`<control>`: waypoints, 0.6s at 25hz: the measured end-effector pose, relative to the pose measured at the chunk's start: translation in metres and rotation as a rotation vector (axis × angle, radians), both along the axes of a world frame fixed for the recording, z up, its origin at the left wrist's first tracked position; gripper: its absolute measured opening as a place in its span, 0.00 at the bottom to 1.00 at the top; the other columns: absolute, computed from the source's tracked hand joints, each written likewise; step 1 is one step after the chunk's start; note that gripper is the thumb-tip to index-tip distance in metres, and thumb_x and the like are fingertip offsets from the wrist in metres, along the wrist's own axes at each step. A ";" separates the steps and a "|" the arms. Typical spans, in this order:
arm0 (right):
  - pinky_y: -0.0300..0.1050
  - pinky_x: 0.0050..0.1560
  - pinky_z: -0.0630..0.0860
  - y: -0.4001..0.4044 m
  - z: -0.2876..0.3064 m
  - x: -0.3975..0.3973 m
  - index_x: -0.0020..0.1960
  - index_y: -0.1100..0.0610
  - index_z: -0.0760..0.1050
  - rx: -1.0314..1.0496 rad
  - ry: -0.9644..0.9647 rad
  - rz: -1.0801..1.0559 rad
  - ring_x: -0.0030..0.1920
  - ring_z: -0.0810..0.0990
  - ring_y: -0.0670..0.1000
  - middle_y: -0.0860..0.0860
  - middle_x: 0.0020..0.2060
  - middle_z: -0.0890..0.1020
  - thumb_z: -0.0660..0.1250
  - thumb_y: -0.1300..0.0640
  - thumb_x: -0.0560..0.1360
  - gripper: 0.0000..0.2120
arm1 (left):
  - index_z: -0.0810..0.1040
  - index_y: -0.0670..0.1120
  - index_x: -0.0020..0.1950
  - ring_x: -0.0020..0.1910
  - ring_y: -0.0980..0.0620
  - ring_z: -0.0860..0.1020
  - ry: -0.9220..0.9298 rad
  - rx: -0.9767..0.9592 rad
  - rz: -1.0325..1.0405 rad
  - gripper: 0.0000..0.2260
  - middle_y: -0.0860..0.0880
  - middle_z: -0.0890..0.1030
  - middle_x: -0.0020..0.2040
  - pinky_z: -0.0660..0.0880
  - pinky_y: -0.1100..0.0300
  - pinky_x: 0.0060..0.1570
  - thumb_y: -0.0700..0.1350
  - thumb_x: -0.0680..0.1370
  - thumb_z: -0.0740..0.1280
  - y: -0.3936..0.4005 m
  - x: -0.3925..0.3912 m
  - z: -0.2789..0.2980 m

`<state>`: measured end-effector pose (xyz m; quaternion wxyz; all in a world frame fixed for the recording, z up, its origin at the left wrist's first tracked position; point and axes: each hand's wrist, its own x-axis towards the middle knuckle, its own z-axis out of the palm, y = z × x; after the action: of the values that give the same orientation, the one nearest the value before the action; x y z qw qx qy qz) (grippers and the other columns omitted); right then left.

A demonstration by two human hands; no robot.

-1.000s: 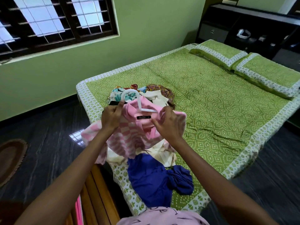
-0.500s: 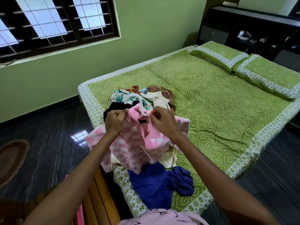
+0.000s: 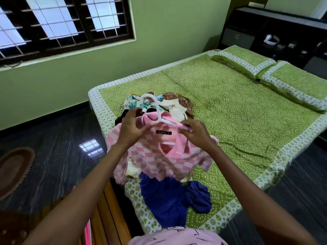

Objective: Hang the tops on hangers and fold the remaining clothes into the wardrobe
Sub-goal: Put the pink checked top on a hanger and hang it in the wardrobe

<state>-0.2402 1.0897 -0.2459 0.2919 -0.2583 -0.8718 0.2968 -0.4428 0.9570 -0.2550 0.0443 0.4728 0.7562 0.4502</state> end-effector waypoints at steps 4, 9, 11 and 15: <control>0.41 0.32 0.58 -0.001 0.003 0.001 0.41 0.72 0.77 0.014 -0.003 -0.040 0.32 0.69 0.51 0.64 0.29 0.76 0.73 0.66 0.68 0.08 | 0.76 0.38 0.54 0.49 0.44 0.75 0.425 0.014 0.105 0.17 0.41 0.77 0.48 0.73 0.53 0.48 0.43 0.68 0.71 0.010 0.011 0.003; 0.42 0.33 0.59 0.006 0.002 0.011 0.43 0.69 0.80 0.024 0.011 -0.094 0.33 0.71 0.50 0.63 0.33 0.80 0.74 0.67 0.67 0.06 | 0.81 0.38 0.49 0.42 0.42 0.82 -0.187 0.144 0.191 0.06 0.40 0.83 0.43 0.78 0.50 0.48 0.36 0.75 0.67 0.013 -0.004 0.020; 0.41 0.32 0.59 0.007 0.002 0.015 0.43 0.69 0.80 0.019 0.010 -0.099 0.33 0.71 0.50 0.62 0.33 0.80 0.74 0.67 0.68 0.06 | 0.80 0.39 0.53 0.48 0.44 0.80 -0.218 -0.009 0.100 0.08 0.42 0.82 0.47 0.77 0.51 0.53 0.40 0.75 0.69 0.012 -0.009 0.027; 0.38 0.32 0.62 0.004 0.002 0.015 0.43 0.68 0.80 0.010 0.018 -0.084 0.33 0.71 0.51 0.61 0.34 0.80 0.74 0.66 0.68 0.06 | 0.69 0.41 0.65 0.56 0.46 0.72 0.292 -0.369 -0.018 0.30 0.44 0.72 0.58 0.74 0.51 0.54 0.49 0.67 0.75 0.015 0.019 0.018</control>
<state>-0.2248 1.0934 -0.2444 0.3132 -0.2906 -0.8590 0.2820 -0.4238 0.9717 -0.2375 0.0243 0.5236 0.8196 0.2311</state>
